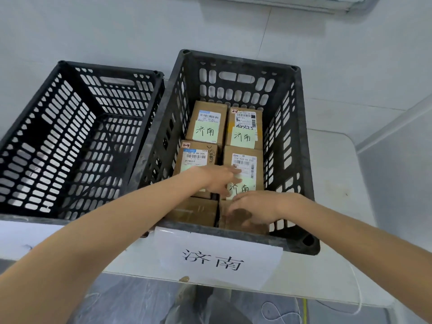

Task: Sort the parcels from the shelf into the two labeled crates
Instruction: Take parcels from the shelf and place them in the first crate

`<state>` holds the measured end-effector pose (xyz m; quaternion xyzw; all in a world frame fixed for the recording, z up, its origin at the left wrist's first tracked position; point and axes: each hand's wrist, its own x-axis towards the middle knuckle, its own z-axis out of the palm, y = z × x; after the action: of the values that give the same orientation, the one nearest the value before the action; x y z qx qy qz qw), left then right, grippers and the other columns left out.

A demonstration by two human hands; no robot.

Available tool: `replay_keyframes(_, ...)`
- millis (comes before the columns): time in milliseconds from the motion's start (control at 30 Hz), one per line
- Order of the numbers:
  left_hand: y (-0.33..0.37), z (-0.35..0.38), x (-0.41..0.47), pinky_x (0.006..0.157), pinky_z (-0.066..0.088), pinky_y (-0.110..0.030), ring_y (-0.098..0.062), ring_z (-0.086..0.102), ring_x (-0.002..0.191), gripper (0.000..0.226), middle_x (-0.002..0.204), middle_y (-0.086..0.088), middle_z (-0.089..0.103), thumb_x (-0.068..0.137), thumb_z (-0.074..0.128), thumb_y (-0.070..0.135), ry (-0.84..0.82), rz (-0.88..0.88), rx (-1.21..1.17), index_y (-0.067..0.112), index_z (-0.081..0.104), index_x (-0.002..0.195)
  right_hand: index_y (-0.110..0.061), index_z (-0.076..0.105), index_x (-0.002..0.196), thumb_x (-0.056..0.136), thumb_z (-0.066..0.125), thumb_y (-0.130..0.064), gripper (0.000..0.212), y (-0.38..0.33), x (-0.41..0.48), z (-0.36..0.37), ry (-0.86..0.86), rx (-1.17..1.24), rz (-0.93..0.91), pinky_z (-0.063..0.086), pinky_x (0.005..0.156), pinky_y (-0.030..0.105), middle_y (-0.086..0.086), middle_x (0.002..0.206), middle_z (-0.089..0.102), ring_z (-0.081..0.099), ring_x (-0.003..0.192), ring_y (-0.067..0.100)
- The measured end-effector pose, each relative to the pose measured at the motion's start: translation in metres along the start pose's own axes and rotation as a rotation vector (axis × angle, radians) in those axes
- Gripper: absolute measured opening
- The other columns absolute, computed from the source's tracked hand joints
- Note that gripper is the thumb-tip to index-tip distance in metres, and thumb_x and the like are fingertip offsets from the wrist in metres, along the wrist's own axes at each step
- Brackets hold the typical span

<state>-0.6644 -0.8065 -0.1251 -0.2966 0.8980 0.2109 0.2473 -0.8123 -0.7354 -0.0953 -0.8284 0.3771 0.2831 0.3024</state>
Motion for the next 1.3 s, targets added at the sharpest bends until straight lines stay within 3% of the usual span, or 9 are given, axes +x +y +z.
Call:
replay_keyframes(67, -0.001, -0.005, -0.008, 0.114, 0.031, -0.042, -0.023, 0.028, 0.144, 0.059, 0.158, -0.004, 0.028, 0.098, 0.053, 0.033, 0.042, -0.042, -0.095, 0.017, 0.031, 0.151, -0.029, 0.045, 0.143, 0.095, 0.061, -0.033, 0.051, 0.0, -0.001, -0.004, 0.076, 0.071, 0.048, 0.042, 0.105, 0.042, 0.001, 0.143, 0.049, 0.048, 0.127, 0.023)
replay_keyframes(133, -0.004, -0.01, -0.019, 0.103, 0.042, -0.042, -0.024, 0.048, 0.127, 0.049, 0.14, -0.006, 0.052, 0.098, 0.053, 0.034, 0.108, -0.068, -0.157, 0.016, 0.044, 0.142, -0.031, 0.045, 0.143, 0.097, 0.059, -0.035, 0.049, 0.002, -0.005, -0.012, 0.161, 0.144, 0.105, 0.04, 0.107, 0.04, 0.002, 0.143, 0.05, 0.048, 0.128, 0.022)
replay_keyframes(200, -0.008, -0.015, -0.033, 0.094, 0.047, -0.042, -0.025, 0.056, 0.113, 0.036, 0.122, -0.005, 0.061, 0.098, 0.052, 0.036, 0.183, -0.093, -0.152, 0.016, 0.055, 0.129, -0.029, 0.046, 0.144, 0.097, 0.058, -0.033, 0.048, 0.004, -0.01, -0.021, 0.256, 0.209, 0.163, 0.04, 0.108, 0.037, 0.001, 0.145, 0.05, 0.047, 0.13, 0.02)
replay_keyframes(300, -0.013, -0.026, -0.057, 0.09, 0.048, -0.038, -0.023, 0.058, 0.112, 0.039, 0.123, -0.004, 0.062, 0.098, 0.051, 0.037, 0.335, -0.141, -0.147, 0.018, 0.055, 0.132, -0.027, 0.048, 0.141, 0.097, 0.059, -0.029, 0.046, 0.0, -0.02, -0.036, 0.417, 0.295, 0.249, 0.042, 0.105, 0.035, 0.0, 0.143, 0.052, 0.048, 0.129, 0.018)
replay_keyframes(567, -0.018, -0.053, -0.131, 0.104, 0.042, -0.048, -0.022, 0.053, 0.125, 0.048, 0.141, -0.002, 0.054, 0.1, 0.046, 0.041, 0.761, -0.259, -0.305, 0.019, 0.045, 0.143, -0.023, 0.045, 0.143, 0.092, 0.066, -0.031, 0.055, -0.051, -0.046, -0.068, 0.921, 0.42, 0.478, 0.052, 0.094, 0.038, 0.004, 0.141, 0.055, 0.059, 0.118, 0.021)
replay_keyframes(667, -0.015, -0.061, -0.161, 0.108, 0.037, -0.05, -0.024, 0.043, 0.135, 0.056, 0.148, -0.005, 0.047, 0.1, 0.043, 0.043, 0.892, -0.268, -0.323, 0.018, 0.035, 0.149, -0.022, 0.041, 0.146, 0.09, 0.067, -0.038, 0.064, -0.075, -0.06, -0.08, 1.039, 0.427, 0.486, 0.047, 0.101, 0.044, 0.004, 0.145, 0.051, 0.05, 0.129, 0.023)
replay_keyframes(800, -0.007, -0.067, -0.206, 0.11, 0.032, -0.055, -0.028, 0.034, 0.14, 0.065, 0.153, -0.005, 0.039, 0.098, 0.043, 0.05, 0.99, -0.32, -0.262, 0.022, 0.023, 0.154, -0.024, 0.028, 0.154, 0.09, 0.067, -0.043, 0.077, -0.105, -0.079, -0.095, 1.114, 0.415, 0.449, 0.038, 0.109, 0.045, 0.003, 0.156, 0.037, 0.037, 0.141, 0.024)
replay_keyframes(967, 0.011, -0.056, -0.268, 0.116, 0.021, -0.054, -0.026, 0.021, 0.147, 0.073, 0.16, -0.001, 0.023, 0.096, 0.041, 0.057, 1.063, -0.44, -0.176, 0.022, 0.017, 0.155, -0.024, 0.021, 0.156, 0.089, 0.066, -0.047, 0.084, -0.15, -0.099, -0.105, 1.116, 0.366, 0.364, 0.036, 0.113, 0.047, 0.003, 0.158, 0.034, 0.034, 0.143, 0.025)
replay_keyframes(1300, 0.079, 0.032, -0.425, 0.115, 0.02, -0.049, -0.024, 0.019, 0.147, 0.074, 0.16, 0.001, 0.025, 0.095, 0.043, 0.058, 1.198, -0.767, -0.189, 0.021, 0.021, 0.154, -0.023, 0.02, 0.156, 0.089, 0.064, -0.053, 0.086, -0.286, -0.12, -0.084, 1.063, 0.221, 0.057, 0.03, 0.116, 0.045, 0.002, 0.161, 0.026, 0.028, 0.146, 0.024)
